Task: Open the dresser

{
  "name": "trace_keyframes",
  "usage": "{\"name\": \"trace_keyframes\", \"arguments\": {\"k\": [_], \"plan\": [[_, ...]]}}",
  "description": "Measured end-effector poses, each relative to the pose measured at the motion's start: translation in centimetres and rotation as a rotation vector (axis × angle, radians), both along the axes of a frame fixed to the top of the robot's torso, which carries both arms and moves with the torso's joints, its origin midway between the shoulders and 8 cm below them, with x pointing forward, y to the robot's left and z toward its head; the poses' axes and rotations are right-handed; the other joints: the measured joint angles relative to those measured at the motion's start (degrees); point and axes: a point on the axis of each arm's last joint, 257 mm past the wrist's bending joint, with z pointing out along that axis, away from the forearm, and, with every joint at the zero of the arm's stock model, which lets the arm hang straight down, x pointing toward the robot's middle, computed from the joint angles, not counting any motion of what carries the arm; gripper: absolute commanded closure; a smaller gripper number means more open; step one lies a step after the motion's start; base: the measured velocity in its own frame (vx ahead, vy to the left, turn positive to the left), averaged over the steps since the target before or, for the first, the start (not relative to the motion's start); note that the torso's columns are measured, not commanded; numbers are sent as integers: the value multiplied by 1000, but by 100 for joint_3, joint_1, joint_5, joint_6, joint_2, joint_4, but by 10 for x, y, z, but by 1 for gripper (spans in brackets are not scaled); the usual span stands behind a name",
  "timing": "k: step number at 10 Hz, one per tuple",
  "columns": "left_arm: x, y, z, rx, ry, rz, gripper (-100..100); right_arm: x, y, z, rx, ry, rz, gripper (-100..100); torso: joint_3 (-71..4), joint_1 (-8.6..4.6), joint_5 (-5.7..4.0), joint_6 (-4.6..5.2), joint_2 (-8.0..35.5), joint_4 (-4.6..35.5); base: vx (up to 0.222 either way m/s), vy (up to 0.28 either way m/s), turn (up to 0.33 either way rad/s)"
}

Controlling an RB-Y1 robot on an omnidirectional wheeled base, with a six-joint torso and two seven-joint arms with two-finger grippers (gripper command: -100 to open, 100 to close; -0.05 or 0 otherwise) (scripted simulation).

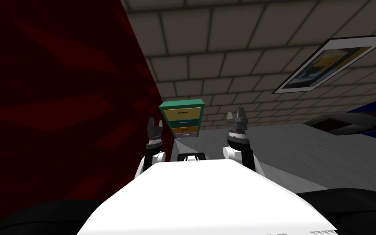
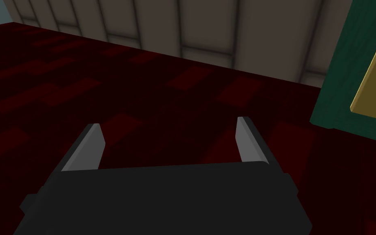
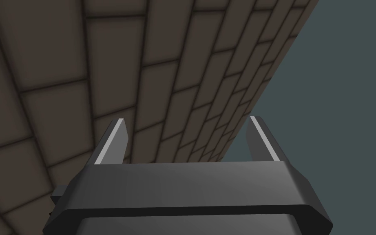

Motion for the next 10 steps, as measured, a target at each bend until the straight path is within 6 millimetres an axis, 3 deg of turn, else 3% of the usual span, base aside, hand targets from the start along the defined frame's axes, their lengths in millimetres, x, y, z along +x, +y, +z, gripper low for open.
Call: {"name": "trace_keyframes", "arguments": {"k": [2,3,5,10], "plan": [[0,0,0,0,0,0,0,0,0,0,0,0,0,0,-1692,0,0,0,846,846,0,0,0],[0,0,0,0,0,0,-100,0,0,0,0,0,0,0,-2538,0,0,0,1269,1269,28,-3,-2],[5,-5,-12,35,23,-19,-100,0,0,0,0,1,0,0,-3051,0,0,0,1505,1511,51,-7,-3],[20,-3,-50,86,82,-39,-100,0,0,0,0,1,0,0,-3074,1,1,0,1538,1538,69,-8,-4]]}}
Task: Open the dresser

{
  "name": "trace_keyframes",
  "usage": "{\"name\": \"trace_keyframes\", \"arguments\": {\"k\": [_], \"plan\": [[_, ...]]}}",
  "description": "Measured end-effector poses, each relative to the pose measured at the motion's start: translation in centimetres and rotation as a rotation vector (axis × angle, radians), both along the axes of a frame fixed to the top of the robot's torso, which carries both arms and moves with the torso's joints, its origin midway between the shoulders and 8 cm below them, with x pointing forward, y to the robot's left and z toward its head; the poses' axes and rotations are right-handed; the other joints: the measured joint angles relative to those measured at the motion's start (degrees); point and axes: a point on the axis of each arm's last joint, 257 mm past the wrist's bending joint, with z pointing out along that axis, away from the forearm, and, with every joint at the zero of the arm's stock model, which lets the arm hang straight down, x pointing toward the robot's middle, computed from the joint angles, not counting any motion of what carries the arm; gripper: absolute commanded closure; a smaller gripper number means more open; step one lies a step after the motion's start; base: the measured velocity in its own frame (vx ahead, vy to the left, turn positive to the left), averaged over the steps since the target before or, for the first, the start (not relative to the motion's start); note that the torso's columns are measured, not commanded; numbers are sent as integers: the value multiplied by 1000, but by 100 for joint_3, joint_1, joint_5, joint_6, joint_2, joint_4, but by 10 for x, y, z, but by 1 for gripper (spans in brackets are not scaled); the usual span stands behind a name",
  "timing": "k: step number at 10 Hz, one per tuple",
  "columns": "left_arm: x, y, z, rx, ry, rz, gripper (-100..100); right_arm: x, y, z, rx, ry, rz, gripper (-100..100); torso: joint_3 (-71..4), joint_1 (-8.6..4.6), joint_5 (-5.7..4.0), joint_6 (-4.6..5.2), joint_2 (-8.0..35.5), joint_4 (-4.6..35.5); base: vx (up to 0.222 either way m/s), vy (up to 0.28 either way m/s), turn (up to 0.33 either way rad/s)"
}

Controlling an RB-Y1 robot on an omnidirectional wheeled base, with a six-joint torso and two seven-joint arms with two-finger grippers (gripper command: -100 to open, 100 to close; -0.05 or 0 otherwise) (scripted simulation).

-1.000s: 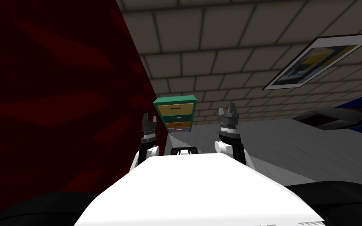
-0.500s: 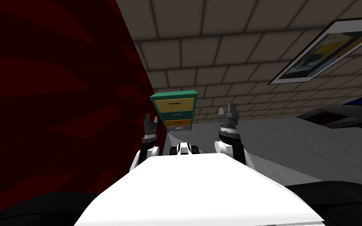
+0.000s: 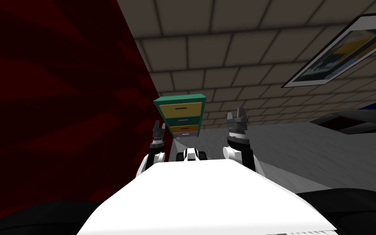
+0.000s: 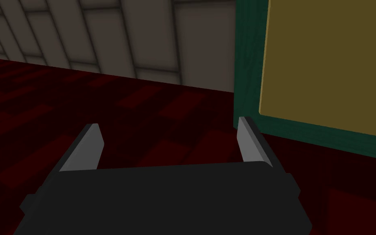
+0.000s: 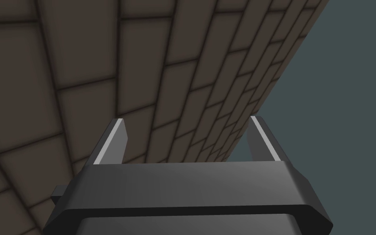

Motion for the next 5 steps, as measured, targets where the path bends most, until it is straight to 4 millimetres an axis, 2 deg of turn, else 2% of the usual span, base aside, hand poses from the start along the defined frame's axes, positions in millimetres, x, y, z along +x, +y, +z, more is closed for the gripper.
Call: {"name": "trace_keyframes", "arguments": {"k": [5], "plan": [[14,7,-50,41,71,-5,-100,0,0,0,0,0,0,0,0,0,0,0,-1,0,79,-10,-4]]}}
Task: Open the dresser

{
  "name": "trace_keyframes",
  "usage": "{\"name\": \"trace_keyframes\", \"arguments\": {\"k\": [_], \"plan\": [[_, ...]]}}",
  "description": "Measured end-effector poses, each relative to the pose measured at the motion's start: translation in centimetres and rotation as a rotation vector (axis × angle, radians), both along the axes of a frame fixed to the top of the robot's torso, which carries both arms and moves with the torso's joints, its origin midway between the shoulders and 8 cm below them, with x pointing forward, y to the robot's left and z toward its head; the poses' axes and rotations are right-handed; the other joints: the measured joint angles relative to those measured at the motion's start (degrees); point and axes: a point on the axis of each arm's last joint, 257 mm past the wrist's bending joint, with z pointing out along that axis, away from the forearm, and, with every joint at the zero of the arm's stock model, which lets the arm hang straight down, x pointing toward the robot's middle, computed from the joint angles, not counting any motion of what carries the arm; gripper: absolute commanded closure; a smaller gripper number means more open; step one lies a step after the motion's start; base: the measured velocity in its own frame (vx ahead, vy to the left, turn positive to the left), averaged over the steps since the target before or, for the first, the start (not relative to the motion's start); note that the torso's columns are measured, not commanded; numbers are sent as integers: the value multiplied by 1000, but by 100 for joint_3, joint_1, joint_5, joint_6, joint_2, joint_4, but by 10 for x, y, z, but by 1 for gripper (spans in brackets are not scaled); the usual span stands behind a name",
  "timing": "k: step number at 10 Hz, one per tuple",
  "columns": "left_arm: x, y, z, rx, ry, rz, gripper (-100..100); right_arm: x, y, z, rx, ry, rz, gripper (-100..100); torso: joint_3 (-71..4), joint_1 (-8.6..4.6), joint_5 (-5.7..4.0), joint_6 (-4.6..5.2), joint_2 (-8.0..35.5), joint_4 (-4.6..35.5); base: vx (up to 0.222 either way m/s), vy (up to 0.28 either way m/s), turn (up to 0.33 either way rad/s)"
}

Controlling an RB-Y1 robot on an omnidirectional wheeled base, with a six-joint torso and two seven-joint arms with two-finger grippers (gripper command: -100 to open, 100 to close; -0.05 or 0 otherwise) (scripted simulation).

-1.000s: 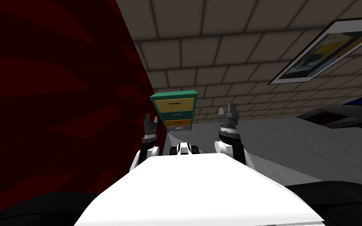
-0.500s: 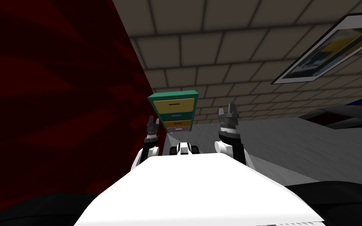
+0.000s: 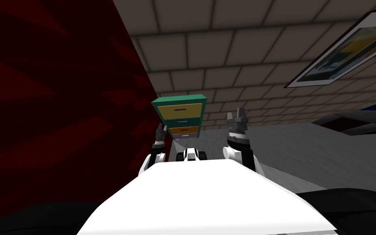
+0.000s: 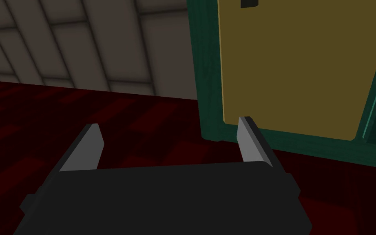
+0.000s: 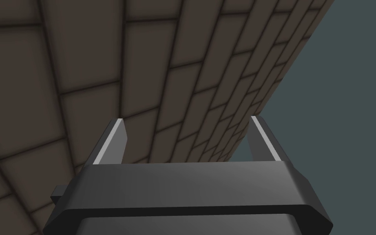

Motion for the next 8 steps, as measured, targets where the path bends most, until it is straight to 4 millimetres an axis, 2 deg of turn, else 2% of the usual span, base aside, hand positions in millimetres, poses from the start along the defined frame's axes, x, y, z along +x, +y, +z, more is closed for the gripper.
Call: {"name": "trace_keyframes", "arguments": {"k": [8], "plan": [[12,15,-67,40,94,9,-100,0,0,0,0,0,0,0,-4,-5,-1,0,-6,-2,79,-10,-4]]}}
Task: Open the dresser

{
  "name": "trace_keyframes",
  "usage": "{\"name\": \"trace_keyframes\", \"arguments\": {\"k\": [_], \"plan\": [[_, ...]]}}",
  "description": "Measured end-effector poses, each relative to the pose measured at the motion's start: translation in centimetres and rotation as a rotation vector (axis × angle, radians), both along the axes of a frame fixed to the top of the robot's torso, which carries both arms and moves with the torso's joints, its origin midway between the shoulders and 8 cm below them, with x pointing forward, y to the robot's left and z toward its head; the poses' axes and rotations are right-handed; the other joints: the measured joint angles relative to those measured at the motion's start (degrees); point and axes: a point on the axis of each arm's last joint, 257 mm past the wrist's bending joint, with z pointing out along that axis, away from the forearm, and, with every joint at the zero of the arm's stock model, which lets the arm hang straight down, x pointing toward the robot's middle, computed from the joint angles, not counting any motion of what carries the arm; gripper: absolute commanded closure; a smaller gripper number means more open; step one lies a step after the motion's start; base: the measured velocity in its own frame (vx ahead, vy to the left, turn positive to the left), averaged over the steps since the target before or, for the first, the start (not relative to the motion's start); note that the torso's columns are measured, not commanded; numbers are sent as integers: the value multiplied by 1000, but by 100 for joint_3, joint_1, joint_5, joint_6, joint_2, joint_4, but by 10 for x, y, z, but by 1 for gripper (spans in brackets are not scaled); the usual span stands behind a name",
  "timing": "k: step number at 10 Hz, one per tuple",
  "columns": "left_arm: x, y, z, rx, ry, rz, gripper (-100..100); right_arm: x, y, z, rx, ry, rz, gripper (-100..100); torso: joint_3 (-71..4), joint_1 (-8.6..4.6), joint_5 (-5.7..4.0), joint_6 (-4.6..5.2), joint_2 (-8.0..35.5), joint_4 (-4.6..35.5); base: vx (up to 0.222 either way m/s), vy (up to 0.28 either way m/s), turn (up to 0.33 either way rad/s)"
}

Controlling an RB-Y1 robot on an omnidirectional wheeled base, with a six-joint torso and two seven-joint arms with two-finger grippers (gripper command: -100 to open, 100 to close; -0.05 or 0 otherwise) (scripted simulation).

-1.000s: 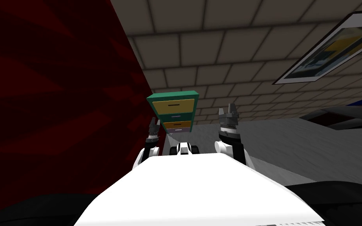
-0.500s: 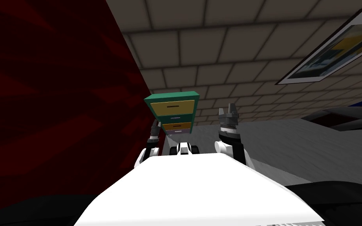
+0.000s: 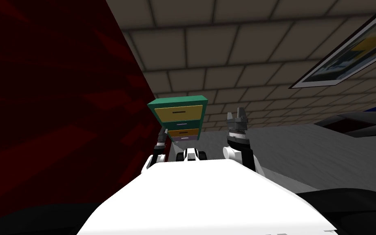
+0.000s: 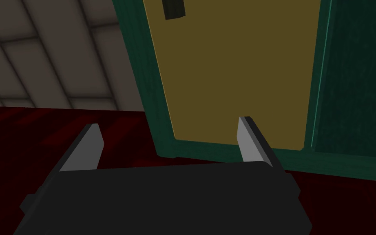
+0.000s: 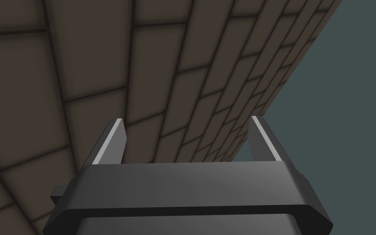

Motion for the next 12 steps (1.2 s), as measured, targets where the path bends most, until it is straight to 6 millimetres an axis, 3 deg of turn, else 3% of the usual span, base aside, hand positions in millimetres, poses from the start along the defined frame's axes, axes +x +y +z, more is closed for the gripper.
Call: {"name": "trace_keyframes", "arguments": {"k": [12], "plan": [[4,18,-100,8,148,37,-100,0,0,0,0,0,0,0,4,6,2,0,7,2,73,-8,-4]]}}
